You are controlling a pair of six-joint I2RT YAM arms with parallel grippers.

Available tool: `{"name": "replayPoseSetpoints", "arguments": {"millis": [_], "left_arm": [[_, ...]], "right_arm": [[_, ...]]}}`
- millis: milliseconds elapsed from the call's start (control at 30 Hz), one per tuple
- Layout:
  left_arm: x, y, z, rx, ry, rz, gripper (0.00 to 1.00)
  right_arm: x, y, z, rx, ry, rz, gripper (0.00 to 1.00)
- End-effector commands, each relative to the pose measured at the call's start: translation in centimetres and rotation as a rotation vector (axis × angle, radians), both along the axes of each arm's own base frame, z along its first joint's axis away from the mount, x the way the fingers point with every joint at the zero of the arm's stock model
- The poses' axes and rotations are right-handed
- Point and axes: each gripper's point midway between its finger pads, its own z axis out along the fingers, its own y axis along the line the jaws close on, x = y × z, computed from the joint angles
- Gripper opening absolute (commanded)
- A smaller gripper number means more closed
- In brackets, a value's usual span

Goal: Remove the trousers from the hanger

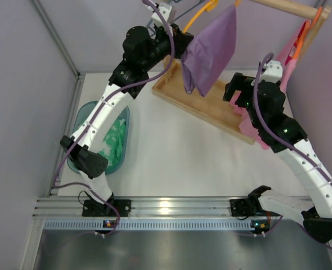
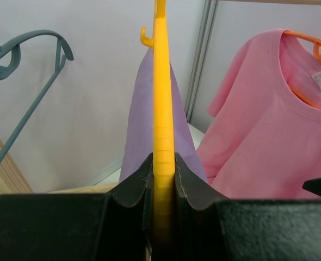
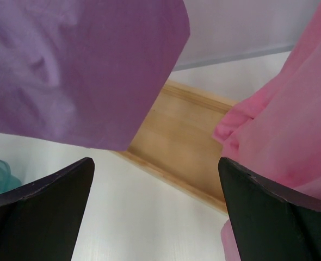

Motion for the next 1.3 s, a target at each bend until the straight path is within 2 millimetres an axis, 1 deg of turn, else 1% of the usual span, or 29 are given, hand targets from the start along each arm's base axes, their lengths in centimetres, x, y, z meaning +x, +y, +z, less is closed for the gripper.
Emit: {"name": "replayPoseSetpoints", "arguments": {"millis": [0,67,133,233,333,400,433,467,500,533,567,600,667,700,733,767,800,867,900,933,967,1000,1033,1067,1100,1133,1200,1233,1267], "left_arm": [[-5.7,3.6,10.7,-0.168,-0.272,-0.010,0.00],[-6.0,3.9,9.8,-0.154,-0.252,-0.010,0.00],[-6.5,4.1,9.1,-0.142,-0.234,-0.012,0.00],[-7.6,5.0,9.1,-0.139,-0.229,-0.009,0.00],[-8.2,5.5,8.3,-0.120,-0.206,-0.005,0.00],[-9.5,6.8,8.1,-0.115,-0.182,0.016,0.00],[-9.2,6.6,7.2,-0.103,-0.165,0.016,0.00],[-9.8,7.4,7.5,-0.114,-0.159,0.038,0.00],[-9.6,7.7,6.3,-0.097,-0.126,0.052,0.00],[-10.3,8.3,6.5,-0.110,-0.120,0.059,0.00],[-10.4,8.9,6.3,-0.113,-0.106,0.080,0.00],[-10.4,9.1,5.2,-0.102,-0.079,0.089,0.00],[-11.3,10.4,5.6,-0.117,-0.067,0.122,0.00],[-11.1,11.1,4.8,-0.106,-0.035,0.164,0.00],[-11.6,11.8,5.2,-0.115,-0.032,0.181,0.00],[-11.8,11.9,4.9,-0.112,-0.015,0.181,0.00],[-11.5,12.9,4.7,-0.116,0.005,0.233,0.00],[-11.9,13.5,3.6,-0.097,0.049,0.253,0.00],[-11.9,13.7,3.3,-0.094,0.058,0.262,0.00],[-12.1,14.1,3.1,-0.097,0.064,0.273,0.00],[-12.0,14.1,2.2,-0.087,0.077,0.277,0.00],[-12.0,14.0,1.9,-0.083,0.081,0.278,0.00],[-12.1,14.3,1.9,-0.091,0.083,0.286,0.00],[-12.0,14.3,1.7,-0.091,0.091,0.288,0.00],[-12.0,14.3,1.7,-0.095,0.092,0.292,0.00],[-12.1,14.4,1.8,-0.103,0.094,0.291,0.00],[-12.2,14.5,2.2,-0.110,0.090,0.291,0.00],[-12.2,14.5,2.2,-0.109,0.087,0.295,0.00],[-12.2,14.6,2.3,-0.109,0.085,0.296,0.00]], "right_arm": [[0.4,0.7,0.5,0.026,-0.042,0.024,0.99],[0.6,1.1,0.4,0.022,-0.044,0.043,0.99],[0.7,1.4,0.8,0.029,-0.055,0.054,0.99],[1.0,1.6,0.7,0.026,-0.049,0.060,0.99],[1.0,2.0,0.4,0.023,-0.041,0.078,0.99],[0.6,3.6,0.7,0.029,-0.062,0.180,0.99],[0.7,3.6,0.6,0.024,-0.067,0.180,0.99],[0.3,4.6,0.8,0.016,-0.079,0.246,1.00],[0.2,5.2,0.8,0.006,-0.085,0.287,0.99],[-0.4,6.4,0.9,-0.001,-0.089,0.363,0.99],[-0.6,6.7,1.0,-0.039,-0.101,0.398,0.99],[-1.1,7.7,1.0,-0.060,-0.107,0.441,0.99],[-1.4,8.8,0.9,-0.122,-0.124,0.472,0.99],[-2.4,10.7,1.0,-0.133,-0.135,0.529,0.99],[-2.7,11.7,1.1,-0.149,-0.143,0.555,0.99],[-2.5,12.5,0.6,-0.193,-0.139,0.562,0.99],[-3.7,14.3,0.5,-0.214,-0.138,0.611,0.99],[-4.0,15.8,1.0,-0.265,-0.146,0.629,0.99],[-5.3,17.4,1.1,-0.268,-0.154,0.675,0.99],[-5.6,18.3,1.7,-0.264,-0.168,0.683,0.99],[-5.9,18.8,1.8,-0.270,-0.175,0.684,0.99],[-7.0,19.9,2.0,-0.272,-0.187,0.702,0.99],[-7.2,20.4,3.0,-0.266,-0.206,0.684,0.99],[-6.8,20.5,2.7,-0.301,-0.201,0.633,0.99],[-7.6,21.4,3.0,-0.306,-0.212,0.633,0.99],[-7.1,21.7,3.3,-0.314,-0.217,0.576,0.99],[-7.4,22.7,3.7,-0.312,-0.229,0.577,0.99],[-7.1,22.8,4.2,-0.292,-0.235,0.549,0.99],[-6.9,23.6,4.1,-0.263,-0.230,0.546,0.99]]}}
